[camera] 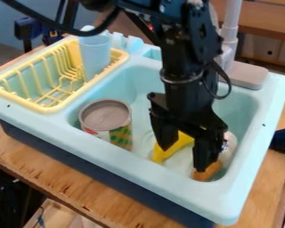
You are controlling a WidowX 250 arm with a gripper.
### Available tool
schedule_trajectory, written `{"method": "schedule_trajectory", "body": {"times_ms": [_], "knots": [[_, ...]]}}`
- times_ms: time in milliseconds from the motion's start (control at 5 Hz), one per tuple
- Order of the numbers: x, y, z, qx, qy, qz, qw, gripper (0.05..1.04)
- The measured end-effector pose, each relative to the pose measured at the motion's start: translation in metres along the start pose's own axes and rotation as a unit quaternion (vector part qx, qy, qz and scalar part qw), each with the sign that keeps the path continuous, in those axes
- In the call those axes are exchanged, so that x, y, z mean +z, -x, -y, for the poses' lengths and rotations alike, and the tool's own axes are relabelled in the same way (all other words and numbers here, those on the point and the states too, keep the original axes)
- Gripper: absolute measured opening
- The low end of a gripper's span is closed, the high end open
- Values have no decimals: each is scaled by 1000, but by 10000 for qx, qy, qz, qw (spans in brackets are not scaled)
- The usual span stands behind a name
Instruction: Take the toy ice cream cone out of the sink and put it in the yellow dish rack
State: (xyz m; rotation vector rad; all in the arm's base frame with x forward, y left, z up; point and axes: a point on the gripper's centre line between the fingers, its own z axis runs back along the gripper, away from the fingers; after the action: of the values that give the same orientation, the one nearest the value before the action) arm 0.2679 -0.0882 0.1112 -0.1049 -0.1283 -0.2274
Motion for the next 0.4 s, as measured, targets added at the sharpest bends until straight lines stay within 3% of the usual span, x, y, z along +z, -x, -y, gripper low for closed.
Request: {"method": "schedule_trajectory", "body": {"times_ms": [200, 400], "knots": [[-12, -1, 1, 9, -6, -133, 9999, 1008], [-13, -6, 4, -151, 109, -22, 9998, 1008]]}}
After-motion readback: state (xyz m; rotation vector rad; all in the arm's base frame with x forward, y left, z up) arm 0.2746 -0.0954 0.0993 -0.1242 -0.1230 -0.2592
